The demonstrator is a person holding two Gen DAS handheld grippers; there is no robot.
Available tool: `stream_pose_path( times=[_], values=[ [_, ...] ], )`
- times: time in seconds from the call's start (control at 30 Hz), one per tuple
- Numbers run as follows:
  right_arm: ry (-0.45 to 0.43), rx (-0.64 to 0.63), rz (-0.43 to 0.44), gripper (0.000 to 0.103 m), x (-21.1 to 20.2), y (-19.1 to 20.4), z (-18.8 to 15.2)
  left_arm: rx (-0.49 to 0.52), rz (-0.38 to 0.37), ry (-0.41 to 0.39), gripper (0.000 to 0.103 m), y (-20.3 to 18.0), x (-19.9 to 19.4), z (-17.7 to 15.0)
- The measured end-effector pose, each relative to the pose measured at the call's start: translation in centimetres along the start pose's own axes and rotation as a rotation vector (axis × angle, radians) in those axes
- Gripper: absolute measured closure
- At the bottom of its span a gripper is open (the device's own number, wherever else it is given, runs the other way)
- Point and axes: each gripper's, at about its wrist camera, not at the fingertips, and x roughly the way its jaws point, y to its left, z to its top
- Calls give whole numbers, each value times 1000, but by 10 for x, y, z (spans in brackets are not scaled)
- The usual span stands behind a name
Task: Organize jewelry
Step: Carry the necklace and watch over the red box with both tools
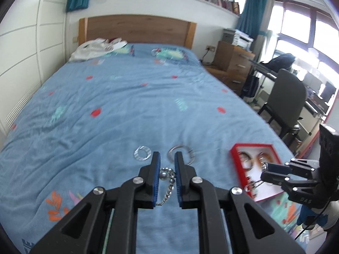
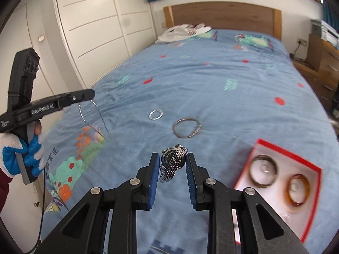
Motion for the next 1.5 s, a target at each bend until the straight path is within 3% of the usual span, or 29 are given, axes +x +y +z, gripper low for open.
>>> stream_pose_path(
  times=[0.33,0.7,0.9,1.17,1.5],
  values=[
    [-94,53,-86,78,-78,-49,-9,147,-121,-81,90,-121,-23,54],
    [-89,133,-177,78,-111,-128,-32,190,-247,-43,90,-237,32,73],
    [-51,184,-182,78,-96,-169,-50,193,-272,47,90,-267,87,54],
    [42,218,-143,78,-51,-201,-83,187,-274,214,90,-281,155,-3],
    [120,223,-101,77,-12,-216,-100,133,-301,354,90,-277,193,-63]
  ],
)
